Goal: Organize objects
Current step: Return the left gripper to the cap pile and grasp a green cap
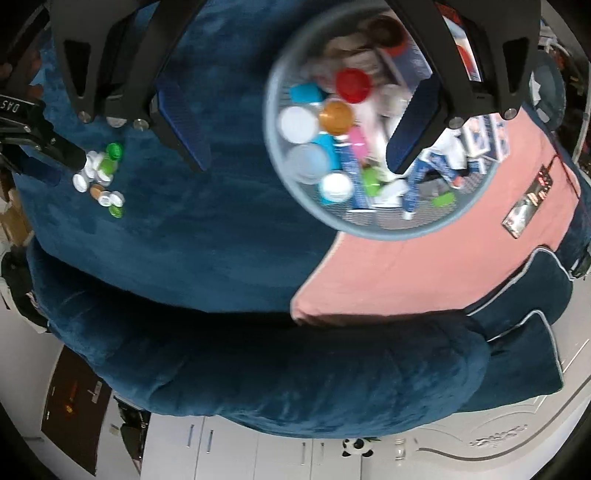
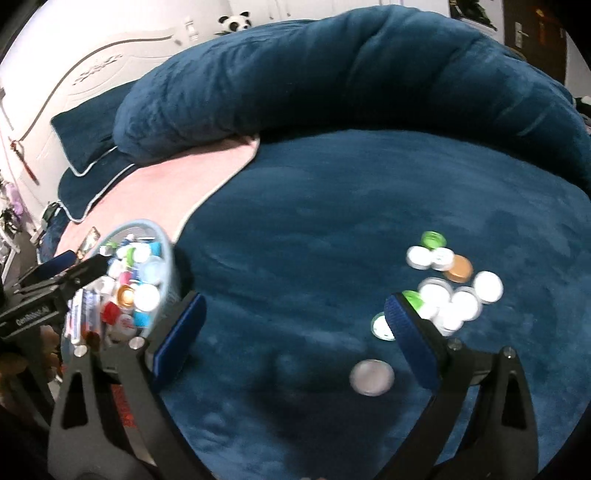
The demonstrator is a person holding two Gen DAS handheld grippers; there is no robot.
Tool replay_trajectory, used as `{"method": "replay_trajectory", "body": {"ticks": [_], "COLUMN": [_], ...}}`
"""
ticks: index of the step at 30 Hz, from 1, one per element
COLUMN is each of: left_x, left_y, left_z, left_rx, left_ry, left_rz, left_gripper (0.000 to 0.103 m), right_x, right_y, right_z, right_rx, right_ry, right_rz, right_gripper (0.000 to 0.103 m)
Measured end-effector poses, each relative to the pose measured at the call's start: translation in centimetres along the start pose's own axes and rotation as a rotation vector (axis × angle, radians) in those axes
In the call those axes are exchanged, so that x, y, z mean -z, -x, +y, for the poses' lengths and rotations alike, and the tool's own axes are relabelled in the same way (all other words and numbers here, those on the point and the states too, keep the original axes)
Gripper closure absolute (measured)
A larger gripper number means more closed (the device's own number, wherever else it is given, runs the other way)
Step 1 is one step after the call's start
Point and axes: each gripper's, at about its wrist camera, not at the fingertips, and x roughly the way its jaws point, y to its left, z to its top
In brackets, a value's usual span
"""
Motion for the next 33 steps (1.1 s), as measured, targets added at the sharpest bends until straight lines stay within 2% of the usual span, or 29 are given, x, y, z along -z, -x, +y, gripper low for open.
{"method": "replay_trajectory", "body": {"ticks": [2, 10, 19, 24, 31, 33], "left_x": [0.0, 0.2, 1.7, 3.8, 5.9, 6.1], "left_y": [-0.1, -1.1, -3.6, -6.6, -9.8, -10.5], "left_z": [-1.6, -6.4, -11.8, -15.3, -19.5, -20.1], "left_rx": [0.011, 0.037, 0.077, 0.127, 0.162, 0.173], "left_ry": [-0.011, -0.093, -0.214, -0.244, -0.316, -0.311], "left_rz": [0.004, 0.011, 0.052, 0.113, 0.165, 0.175], "left_gripper": [0.006, 0.006, 0.006, 0.006, 0.006, 0.006], "right_x": [0.4, 1.6, 2.8, 4.0, 6.6, 7.4], "right_y": [0.4, 0.9, 0.4, -1.4, -5.0, -5.7], "right_z": [-2.0, -8.9, -14.5, -16.3, -18.6, -19.5], "right_rx": [0.035, 0.152, 0.188, 0.201, 0.269, 0.250], "right_ry": [-0.009, -0.067, -0.129, -0.166, -0.168, -0.198], "right_rz": [0.000, 0.009, 0.028, 0.081, 0.198, 0.216], "right_gripper": [0.000, 0.000, 0.000, 0.000, 0.000, 0.000]}}
